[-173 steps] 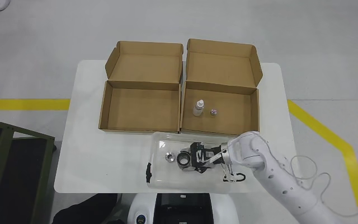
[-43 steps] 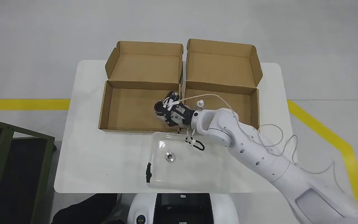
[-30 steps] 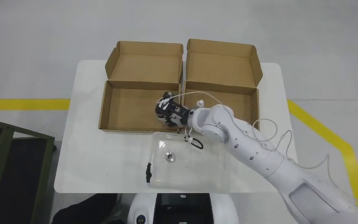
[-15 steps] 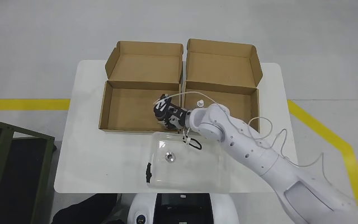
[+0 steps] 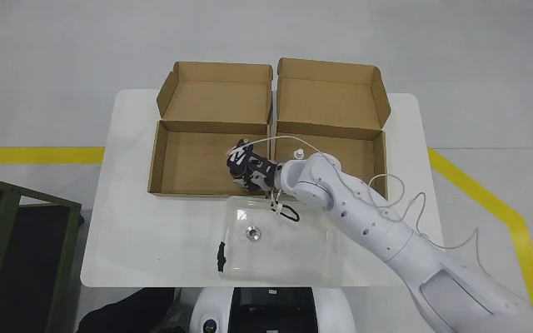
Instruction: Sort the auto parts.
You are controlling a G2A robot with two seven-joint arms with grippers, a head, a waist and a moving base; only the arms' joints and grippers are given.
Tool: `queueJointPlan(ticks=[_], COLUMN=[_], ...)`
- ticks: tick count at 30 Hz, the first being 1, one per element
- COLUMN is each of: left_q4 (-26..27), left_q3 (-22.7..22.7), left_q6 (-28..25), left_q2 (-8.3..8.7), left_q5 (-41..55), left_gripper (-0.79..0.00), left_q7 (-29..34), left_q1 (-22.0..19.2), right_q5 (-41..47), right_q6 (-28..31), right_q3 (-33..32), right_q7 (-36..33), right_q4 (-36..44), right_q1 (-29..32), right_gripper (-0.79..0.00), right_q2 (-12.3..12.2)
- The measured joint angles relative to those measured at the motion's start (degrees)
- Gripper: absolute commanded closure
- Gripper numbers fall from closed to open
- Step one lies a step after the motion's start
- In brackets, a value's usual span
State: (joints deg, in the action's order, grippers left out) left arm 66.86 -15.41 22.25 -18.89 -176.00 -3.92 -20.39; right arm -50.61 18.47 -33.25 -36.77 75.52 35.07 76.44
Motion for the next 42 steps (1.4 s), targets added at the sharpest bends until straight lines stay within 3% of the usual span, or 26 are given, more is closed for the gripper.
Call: queueJointPlan(ticks=[3,9,18,31,42], left_q4=[0.0,0.0,0.0,0.0,0.0], left_q3=[0.0,0.0,0.0,0.0,0.0], left_q6=[0.0,0.0,0.0,0.0,0.0], left_q2=[0.00,0.00,0.00,0.00,0.00], left_q5=[0.0,0.0,0.0,0.0,0.0], left_gripper=[-0.785,-0.785,-0.785,-0.785,-0.785], left_q7=[0.0,0.0,0.0,0.0,0.0], left_q1=[0.0,0.0,0.0,0.0,0.0], right_q5=[-0.9,-2.8,-7.8,-18.6,-31.1], right_q6=[0.1,1.1,5.5,15.7,22.1], right_q3=[-0.9,-3.4,-8.5,-14.0,-13.2], right_q7=[-0.5,-0.6,-1.1,0.6,8.8], right_q4=[1.8,6.9,20.4,33.3,32.7], right_q1=[0.7,2.9,9.4,23.2,28.7], right_gripper=[-0.591,-0.665,-0.779,-0.785,-0.785], right_q2=[-0.2,-1.1,-3.5,-7.5,-8.9])
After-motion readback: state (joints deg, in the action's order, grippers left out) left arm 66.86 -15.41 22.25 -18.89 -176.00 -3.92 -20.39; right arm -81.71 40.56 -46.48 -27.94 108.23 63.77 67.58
